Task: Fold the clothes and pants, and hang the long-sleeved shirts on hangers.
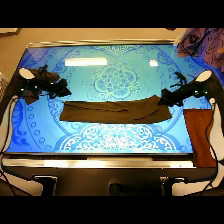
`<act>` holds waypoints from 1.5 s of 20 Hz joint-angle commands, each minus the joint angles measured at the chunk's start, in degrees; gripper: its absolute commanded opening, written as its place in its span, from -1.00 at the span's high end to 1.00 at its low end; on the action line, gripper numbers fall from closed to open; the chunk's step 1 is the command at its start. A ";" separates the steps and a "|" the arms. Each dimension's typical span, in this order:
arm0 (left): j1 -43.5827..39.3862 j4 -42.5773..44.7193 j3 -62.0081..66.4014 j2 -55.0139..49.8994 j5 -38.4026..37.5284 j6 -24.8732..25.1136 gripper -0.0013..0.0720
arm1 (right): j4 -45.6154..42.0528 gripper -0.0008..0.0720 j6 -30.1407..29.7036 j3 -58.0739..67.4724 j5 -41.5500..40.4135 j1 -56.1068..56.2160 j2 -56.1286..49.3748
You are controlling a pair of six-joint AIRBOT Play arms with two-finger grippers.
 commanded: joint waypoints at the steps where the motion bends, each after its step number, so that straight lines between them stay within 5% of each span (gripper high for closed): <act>1: -9.64 -6.86 0.02 -2.40 4.87 0.17 0.92 | -9.11 0.91 7.52 2.97 3.50 0.20 8.09; 13: -42.93 -44.78 1.84 -16.85 33.38 0.17 0.93 | -13.20 0.91 11.67 17.75 13.94 0.20 13.14; 21: -46.62 -46.97 16.57 -27.06 33.33 -3.26 0.93 | -13.20 0.91 12.13 20.06 15.15 0.20 13.14; 25: -39.43 -37.05 16.55 -24.11 20.09 -3.28 0.94 | -11.67 0.91 13.90 20.06 13.53 0.42 13.11; 30: -23.12 -3.74 16.41 -10.54 -0.31 -10.93 0.93 | -11.85 0.91 20.76 20.06 8.90 10.73 12.94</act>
